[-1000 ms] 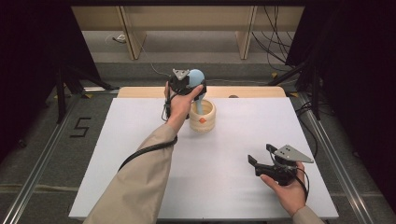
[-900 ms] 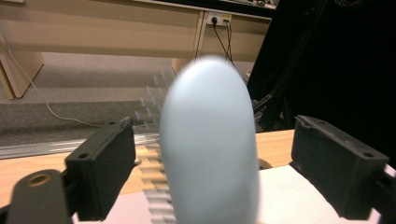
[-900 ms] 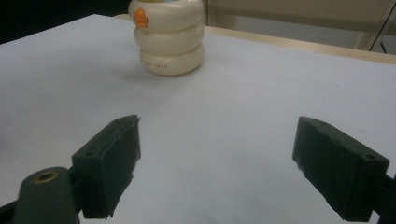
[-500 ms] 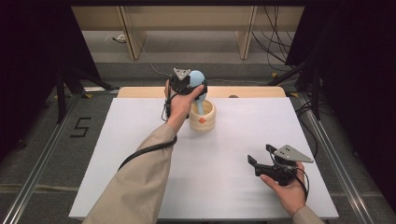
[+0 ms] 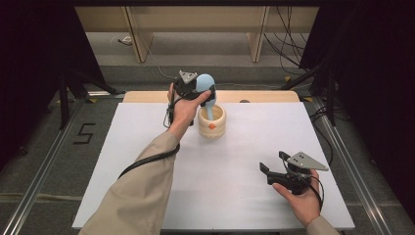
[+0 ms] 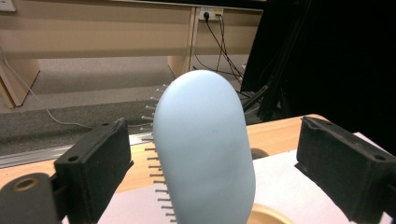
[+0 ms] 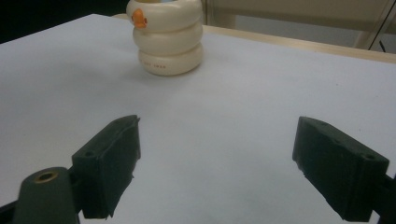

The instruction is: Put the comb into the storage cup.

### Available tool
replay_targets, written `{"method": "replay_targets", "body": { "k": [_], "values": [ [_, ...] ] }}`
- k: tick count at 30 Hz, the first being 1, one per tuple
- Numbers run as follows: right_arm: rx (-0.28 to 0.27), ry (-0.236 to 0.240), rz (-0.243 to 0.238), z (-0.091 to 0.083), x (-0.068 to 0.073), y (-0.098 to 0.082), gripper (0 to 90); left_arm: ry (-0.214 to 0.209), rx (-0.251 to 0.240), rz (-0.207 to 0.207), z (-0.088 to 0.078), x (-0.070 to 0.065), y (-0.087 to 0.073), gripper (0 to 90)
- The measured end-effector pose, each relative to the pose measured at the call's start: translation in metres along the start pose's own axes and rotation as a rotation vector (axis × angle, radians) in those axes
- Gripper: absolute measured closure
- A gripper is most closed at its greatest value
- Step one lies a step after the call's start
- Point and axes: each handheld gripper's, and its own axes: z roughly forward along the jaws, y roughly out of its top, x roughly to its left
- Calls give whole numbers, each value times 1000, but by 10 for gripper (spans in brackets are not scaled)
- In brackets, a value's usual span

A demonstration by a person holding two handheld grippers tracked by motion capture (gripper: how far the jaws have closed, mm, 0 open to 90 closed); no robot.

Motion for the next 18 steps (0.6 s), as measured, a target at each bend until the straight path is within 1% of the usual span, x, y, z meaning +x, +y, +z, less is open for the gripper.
{"method": "replay_targets", "body": {
  "k": [2, 6, 10, 16, 18],
  "values": [
    [0, -1, 1, 0, 0, 0, 160, 3, 2, 12, -2, 2, 0, 85],
    [0, -4, 0, 0, 0, 0, 160, 0, 13, 18, -6, 5, -1, 64],
    [-2, -8, 0, -1, -1, 0, 161, -11, 20, 29, -12, 8, 0, 43],
    [-1, -10, -2, -1, -1, 1, 161, -26, 24, 44, -22, 11, 1, 35],
    [-1, -10, -3, -1, -1, 1, 161, -35, 29, 55, -25, 12, 1, 27]
  ]
}}
